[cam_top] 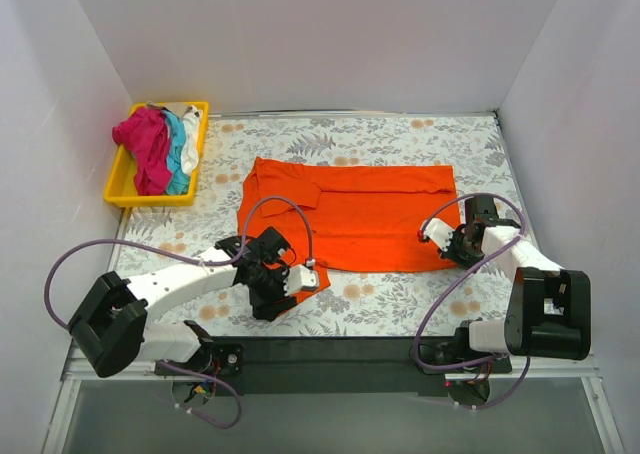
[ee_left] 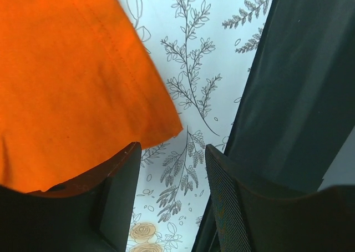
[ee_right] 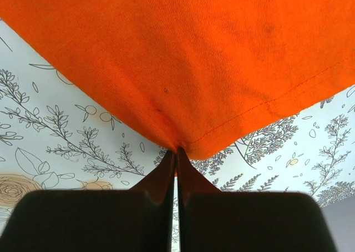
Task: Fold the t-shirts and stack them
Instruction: Fold the tshirt
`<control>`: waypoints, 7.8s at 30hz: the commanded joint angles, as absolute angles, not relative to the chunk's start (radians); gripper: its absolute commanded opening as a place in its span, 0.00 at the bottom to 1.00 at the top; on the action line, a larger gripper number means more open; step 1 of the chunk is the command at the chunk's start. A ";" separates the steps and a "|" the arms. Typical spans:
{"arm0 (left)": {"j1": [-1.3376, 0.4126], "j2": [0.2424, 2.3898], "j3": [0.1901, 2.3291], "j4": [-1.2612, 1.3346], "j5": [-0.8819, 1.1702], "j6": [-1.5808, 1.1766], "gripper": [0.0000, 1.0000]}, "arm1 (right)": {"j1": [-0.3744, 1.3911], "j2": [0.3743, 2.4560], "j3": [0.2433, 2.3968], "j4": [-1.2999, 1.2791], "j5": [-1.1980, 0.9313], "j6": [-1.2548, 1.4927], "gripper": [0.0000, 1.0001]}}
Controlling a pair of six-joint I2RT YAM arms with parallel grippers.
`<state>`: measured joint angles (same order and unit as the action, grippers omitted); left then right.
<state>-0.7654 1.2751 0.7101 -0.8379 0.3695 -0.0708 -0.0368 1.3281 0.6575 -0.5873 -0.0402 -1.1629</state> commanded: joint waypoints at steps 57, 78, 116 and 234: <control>-0.388 1.768 1.489 -0.617 0.210 -0.049 0.00 | -0.061 1.805 1.269 -0.706 -0.089 -1.101 0.01; -0.341 1.924 1.629 -0.557 0.198 -0.061 0.00 | -0.072 1.902 1.374 -0.706 -0.078 -1.091 0.01; -0.503 1.922 1.450 -0.485 0.345 -0.077 0.43 | -0.152 1.927 1.399 -0.936 -0.232 -0.776 0.49; 0.045 1.720 1.247 -0.972 0.549 -0.110 0.37 | -0.158 1.801 1.275 -1.022 -0.072 -1.077 0.56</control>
